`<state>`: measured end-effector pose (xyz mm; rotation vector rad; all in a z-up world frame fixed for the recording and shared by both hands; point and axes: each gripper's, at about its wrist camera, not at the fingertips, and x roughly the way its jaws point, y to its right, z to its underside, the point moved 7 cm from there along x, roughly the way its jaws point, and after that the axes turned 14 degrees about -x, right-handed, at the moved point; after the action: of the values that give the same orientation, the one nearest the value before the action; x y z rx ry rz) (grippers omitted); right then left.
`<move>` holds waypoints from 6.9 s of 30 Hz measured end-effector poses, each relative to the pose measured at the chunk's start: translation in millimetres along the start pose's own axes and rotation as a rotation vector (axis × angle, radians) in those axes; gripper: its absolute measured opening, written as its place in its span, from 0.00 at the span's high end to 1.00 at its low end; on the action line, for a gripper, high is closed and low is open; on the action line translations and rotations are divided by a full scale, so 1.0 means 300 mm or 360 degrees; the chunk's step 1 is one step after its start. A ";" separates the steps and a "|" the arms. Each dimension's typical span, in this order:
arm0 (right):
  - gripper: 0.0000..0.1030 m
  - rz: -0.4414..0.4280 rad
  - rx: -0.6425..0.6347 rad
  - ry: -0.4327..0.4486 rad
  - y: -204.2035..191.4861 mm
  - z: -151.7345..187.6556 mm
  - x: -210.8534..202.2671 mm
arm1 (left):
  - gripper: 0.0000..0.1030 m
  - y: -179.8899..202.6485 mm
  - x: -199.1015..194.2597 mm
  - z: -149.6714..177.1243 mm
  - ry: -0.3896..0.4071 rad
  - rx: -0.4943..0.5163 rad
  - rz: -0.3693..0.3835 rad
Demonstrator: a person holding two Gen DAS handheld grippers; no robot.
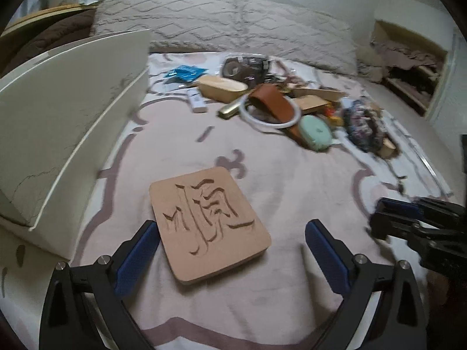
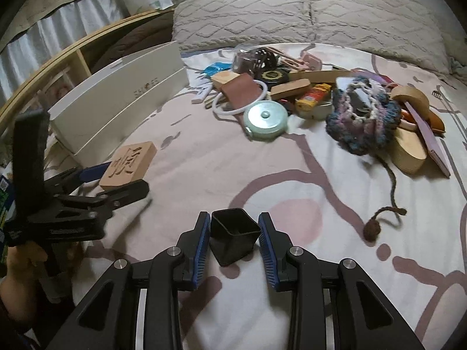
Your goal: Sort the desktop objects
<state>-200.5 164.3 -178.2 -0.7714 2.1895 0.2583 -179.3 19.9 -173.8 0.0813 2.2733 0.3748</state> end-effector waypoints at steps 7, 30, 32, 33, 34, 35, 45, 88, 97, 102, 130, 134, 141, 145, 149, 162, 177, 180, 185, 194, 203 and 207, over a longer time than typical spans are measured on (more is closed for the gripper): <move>0.30 0.0110 -0.0039 0.0040 0.015 -0.008 -0.036 | 0.04 0.090 -0.008 0.053 -0.0037 0.0267 0.0067; 0.30 0.0239 0.0209 0.0038 0.184 0.031 -0.069 | 0.01 -0.089 -0.034 0.036 0.0006 0.0189 -0.0308; 0.30 0.0226 0.0219 0.0042 0.188 0.031 -0.068 | 0.00 -0.111 -0.038 0.032 0.0008 0.0149 -0.0339; 0.30 0.0217 0.0223 0.0045 0.189 0.031 -0.068 | 0.00 -0.125 -0.041 0.031 0.0009 0.0124 -0.0363; 0.30 0.0206 0.0226 0.0049 0.190 0.030 -0.068 | 0.00 -0.135 -0.044 0.031 0.0014 0.0109 -0.0388; 0.30 0.0188 0.0229 0.0055 0.189 0.030 -0.070 | 0.00 -0.147 -0.047 0.029 0.0021 0.0092 -0.0419; 0.30 0.0000 0.0111 0.0145 0.109 -0.001 -0.107 | 0.00 -0.198 -0.056 0.020 0.0062 -0.0033 -0.0546; 0.63 0.0105 -0.0104 0.0036 -0.003 0.007 -0.056 | 0.18 -0.047 0.017 0.008 0.0029 -0.0074 -0.0170; 0.63 0.0100 0.0023 0.0082 -0.052 0.055 -0.107 | 0.37 -0.017 0.008 0.010 0.0052 -0.0008 -0.0129; 0.63 0.0099 0.0046 0.0091 -0.083 0.073 -0.114 | 0.37 -0.019 -0.009 0.023 0.0055 -0.0010 -0.0082; 0.29 -0.0109 0.0092 0.0122 -0.165 0.120 -0.118 | 0.37 0.002 -0.099 0.142 0.0058 0.0230 -0.0086; 0.30 -0.0193 0.0123 0.0139 -0.192 0.125 -0.133 | 0.37 0.001 -0.100 0.142 0.0055 0.0227 -0.0081; 0.30 -0.0070 0.0119 0.0132 -0.124 0.098 -0.139 | 0.37 -0.003 -0.102 0.142 0.0057 0.0226 -0.0080; 0.30 -0.0098 0.0112 0.0098 -0.108 0.088 -0.116 | 0.37 -0.004 -0.103 0.142 0.0058 0.0223 -0.0079; 0.29 -0.0177 0.0122 0.0094 -0.142 0.101 -0.111 | 0.37 -0.005 -0.105 0.141 0.0058 0.0220 -0.0075; 0.30 -0.0015 0.0272 0.0138 -0.132 0.111 -0.122 | 0.23 -0.002 -0.076 0.112 0.0099 0.0128 -0.0132; 0.60 0.0224 0.0427 0.0212 -0.108 0.106 -0.090 | 0.05 0.003 -0.028 0.113 0.0034 0.0039 -0.0099; 0.66 0.0285 0.0420 0.0214 -0.105 0.108 -0.087 | 0.05 0.003 -0.029 0.112 0.0040 0.0038 -0.0095; 0.69 0.0404 0.0309 0.0183 -0.116 0.099 -0.074 | 0.04 0.002 -0.024 0.104 0.0043 0.0019 -0.0094; 0.71 0.0490 0.0270 0.0181 -0.107 0.106 -0.073 | 0.13 -0.003 -0.024 0.090 0.0094 -0.0005 -0.0117; 0.71 0.0525 0.0258 0.0191 -0.115 0.112 -0.075 | 0.37 0.001 -0.045 0.100 0.0151 0.0034 -0.0119; 0.71 0.0527 0.0261 0.0194 -0.118 0.117 -0.073 | 0.39 -0.005 -0.049 0.098 0.0154 0.0021 -0.0106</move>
<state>-146.4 160.6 -183.3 -0.3393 2.4151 0.1973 -147.6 23.1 -182.1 -0.0058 2.3674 0.3356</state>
